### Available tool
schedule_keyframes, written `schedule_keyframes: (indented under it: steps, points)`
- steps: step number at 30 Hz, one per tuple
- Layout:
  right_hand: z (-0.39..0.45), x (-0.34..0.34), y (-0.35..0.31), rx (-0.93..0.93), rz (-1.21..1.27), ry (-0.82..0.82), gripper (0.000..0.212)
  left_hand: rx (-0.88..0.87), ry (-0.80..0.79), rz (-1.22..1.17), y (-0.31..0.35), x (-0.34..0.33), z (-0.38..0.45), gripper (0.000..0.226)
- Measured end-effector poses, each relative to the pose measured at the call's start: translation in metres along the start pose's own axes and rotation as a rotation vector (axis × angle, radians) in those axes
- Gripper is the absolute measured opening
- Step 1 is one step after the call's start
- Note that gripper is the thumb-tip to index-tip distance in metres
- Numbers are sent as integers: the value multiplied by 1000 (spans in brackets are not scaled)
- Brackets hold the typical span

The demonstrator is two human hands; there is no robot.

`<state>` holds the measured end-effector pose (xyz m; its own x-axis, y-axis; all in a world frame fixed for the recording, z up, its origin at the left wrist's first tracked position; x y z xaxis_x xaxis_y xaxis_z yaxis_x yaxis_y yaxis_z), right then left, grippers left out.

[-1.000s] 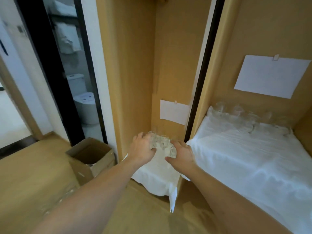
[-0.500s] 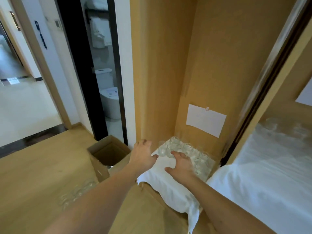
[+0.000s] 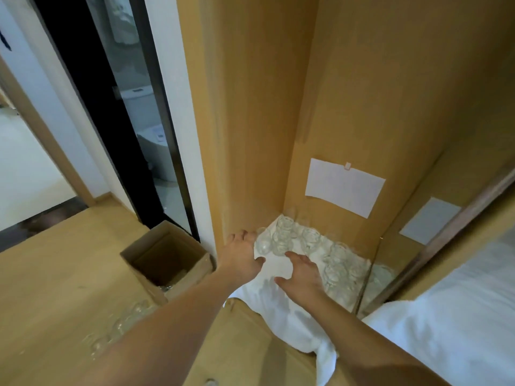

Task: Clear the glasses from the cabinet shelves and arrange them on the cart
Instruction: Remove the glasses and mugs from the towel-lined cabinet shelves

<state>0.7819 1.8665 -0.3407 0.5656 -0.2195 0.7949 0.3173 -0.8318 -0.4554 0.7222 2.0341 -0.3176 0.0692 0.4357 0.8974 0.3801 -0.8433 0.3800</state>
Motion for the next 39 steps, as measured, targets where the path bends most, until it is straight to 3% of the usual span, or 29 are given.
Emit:
schedule_keyframes:
  steps: [9,18,23,33,39]
  points:
    - [75,-12,-25,-177,89,-16,74,-29,-197,-26,-55,-1,94,65]
    - [134,-38,-30,-320,178,-46,75,-28,-243,-126,-80,-12,167,68]
    - [181,-36,0,-348,247,-50,76,-23,-275,-98,-77,-35,210,73]
    - [303,-77,92,-448,467,-124,83,223,-325,-244,-94,-130,281,77]
    - [367,-123,142,-493,505,-128,91,371,-265,-415,-110,-195,329,86]
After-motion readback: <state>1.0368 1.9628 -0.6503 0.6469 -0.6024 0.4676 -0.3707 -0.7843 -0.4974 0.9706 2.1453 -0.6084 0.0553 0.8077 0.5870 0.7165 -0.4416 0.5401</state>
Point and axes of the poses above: each hand's wrist, its own z-axis towards the middle knuckle, its own x-axis out of the back of the hand, y = z × x, the point moved 2 cm from there along z, towards the middle knuckle, and after that the axes turned 10 degrees about -y, right-handed, at the moved point
